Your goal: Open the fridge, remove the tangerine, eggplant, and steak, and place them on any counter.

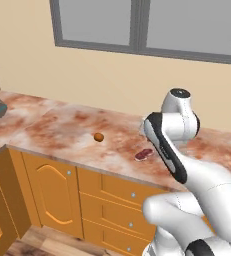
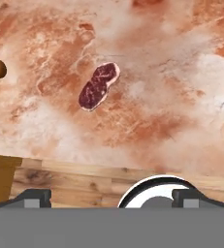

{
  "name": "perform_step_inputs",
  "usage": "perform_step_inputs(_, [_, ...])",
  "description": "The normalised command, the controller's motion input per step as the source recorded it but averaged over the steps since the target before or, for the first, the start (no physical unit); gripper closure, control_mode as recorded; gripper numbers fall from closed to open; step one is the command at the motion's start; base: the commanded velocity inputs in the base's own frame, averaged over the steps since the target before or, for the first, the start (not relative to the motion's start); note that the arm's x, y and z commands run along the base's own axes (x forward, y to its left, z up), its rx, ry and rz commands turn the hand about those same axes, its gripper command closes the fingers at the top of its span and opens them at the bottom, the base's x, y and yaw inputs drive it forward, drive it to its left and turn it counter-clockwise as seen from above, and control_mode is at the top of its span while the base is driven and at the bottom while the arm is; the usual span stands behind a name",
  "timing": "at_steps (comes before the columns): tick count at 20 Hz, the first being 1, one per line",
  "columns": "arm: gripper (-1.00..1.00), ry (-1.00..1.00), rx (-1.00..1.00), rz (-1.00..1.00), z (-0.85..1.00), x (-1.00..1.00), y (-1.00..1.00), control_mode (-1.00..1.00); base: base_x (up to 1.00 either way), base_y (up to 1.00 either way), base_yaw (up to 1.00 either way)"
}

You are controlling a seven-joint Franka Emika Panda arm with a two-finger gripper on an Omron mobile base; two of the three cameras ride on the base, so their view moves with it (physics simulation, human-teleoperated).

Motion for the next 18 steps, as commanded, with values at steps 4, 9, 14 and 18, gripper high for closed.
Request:
perform_step_inputs(4, [-1.00,0.00,-0.07,0.54,0.40,-1.00,0.21,-1.00,0.00,0.00,0.00])
perform_step_inputs(9, [-1.00,0.00,-0.03,0.44,0.18,-0.91,0.09,-1.00,0.00,0.00,0.00])
perform_step_inputs(14, [-1.00,0.00,0.00,0.06,0.00,-0.12,0.02,1.00,-0.67,0.32,0.31])
perform_step_inputs(18, [-1.00,0.00,0.00,0.00,0.00,0.00,0.00,1.00,-0.77,0.88,0.51])
